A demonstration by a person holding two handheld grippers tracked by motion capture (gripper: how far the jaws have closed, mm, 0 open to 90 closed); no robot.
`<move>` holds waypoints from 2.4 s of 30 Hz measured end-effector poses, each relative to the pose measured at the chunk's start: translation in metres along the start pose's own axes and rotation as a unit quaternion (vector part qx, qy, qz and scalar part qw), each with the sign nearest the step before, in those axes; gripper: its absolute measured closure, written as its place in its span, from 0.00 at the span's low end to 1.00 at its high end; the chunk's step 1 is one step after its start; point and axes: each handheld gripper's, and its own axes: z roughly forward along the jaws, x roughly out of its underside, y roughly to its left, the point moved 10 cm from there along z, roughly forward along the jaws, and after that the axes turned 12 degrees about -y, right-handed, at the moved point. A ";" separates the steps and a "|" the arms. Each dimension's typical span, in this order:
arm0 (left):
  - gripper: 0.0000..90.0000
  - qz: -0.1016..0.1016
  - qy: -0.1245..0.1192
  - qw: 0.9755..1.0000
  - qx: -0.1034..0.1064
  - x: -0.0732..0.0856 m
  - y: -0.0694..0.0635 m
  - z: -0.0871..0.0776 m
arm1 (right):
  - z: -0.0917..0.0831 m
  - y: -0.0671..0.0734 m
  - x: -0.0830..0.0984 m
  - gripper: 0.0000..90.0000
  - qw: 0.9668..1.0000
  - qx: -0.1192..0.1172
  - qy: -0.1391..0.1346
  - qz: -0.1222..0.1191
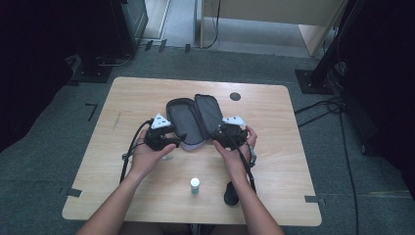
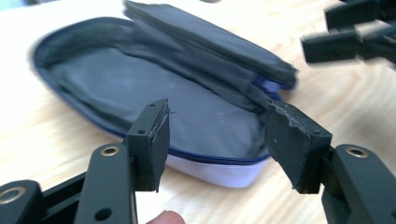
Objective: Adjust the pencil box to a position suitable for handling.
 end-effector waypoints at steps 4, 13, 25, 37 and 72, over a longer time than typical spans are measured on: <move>0.43 0.001 0.002 1.000 -0.025 0.001 0.014 -0.005 | 0.004 0.027 0.004 0.15 0.999 -0.025 0.022 -0.012; 0.42 -0.006 0.008 0.999 -0.047 0.007 0.030 -0.011 | 0.022 0.031 0.021 0.08 0.997 0.002 0.060 -0.039; 0.42 -0.004 0.015 0.998 -0.057 0.012 0.037 -0.012 | 0.019 -0.022 0.023 0.13 0.993 0.067 0.071 -0.071; 0.43 -0.010 0.017 0.997 -0.075 0.014 0.044 -0.009 | -0.005 -0.006 0.022 0.43 0.994 -0.007 0.065 0.083; 0.42 -0.049 -0.015 0.997 -0.058 0.001 0.046 -0.010 | 0.000 -0.013 0.010 0.99 0.994 -0.110 0.005 -0.016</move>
